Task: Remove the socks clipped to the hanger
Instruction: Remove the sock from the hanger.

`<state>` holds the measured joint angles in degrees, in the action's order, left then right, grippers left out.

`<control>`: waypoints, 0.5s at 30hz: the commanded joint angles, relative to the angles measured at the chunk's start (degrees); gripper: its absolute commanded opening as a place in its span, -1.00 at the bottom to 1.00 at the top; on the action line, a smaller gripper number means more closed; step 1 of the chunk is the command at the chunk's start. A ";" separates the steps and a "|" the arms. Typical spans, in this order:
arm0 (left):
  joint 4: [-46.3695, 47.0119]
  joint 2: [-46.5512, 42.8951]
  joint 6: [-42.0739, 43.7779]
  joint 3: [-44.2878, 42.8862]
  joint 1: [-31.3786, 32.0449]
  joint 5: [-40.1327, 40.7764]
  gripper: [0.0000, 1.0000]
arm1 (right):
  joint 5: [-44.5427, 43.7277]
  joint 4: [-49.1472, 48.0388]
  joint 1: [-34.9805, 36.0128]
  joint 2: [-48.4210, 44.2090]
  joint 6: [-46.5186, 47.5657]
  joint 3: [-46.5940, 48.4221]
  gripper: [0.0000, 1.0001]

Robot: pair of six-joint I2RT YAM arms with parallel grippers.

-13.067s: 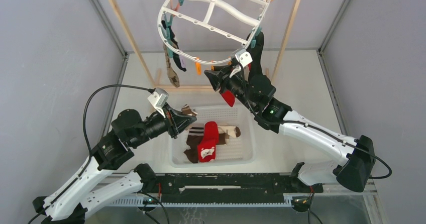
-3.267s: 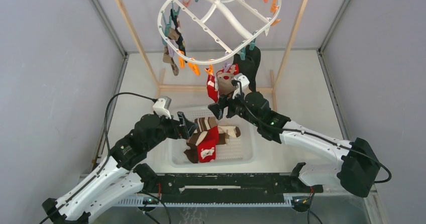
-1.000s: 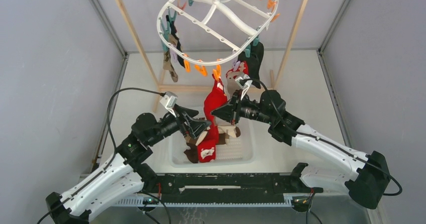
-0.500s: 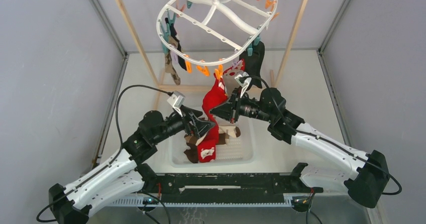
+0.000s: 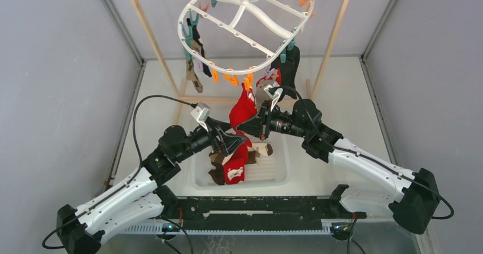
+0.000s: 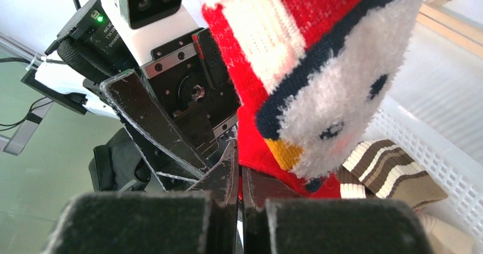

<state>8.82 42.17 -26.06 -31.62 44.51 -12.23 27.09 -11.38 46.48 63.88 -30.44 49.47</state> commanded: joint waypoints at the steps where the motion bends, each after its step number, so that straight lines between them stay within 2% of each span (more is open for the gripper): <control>1: 4.71 0.63 1.51 1.82 0.57 -0.83 1.00 | -0.07 -2.95 -0.03 0.10 -0.85 2.64 -1.00; 11: 7.59 1.40 1.40 2.74 1.30 -1.91 1.00 | 0.11 -3.74 -0.06 1.07 -1.14 2.65 -1.00; 15: 6.81 1.92 1.36 2.61 1.31 -1.91 0.83 | -0.29 -3.33 -0.09 0.99 -0.96 2.65 -1.00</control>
<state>12.95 43.79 -25.85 -29.56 45.58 -13.72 27.09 -11.81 46.48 65.10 -30.87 49.47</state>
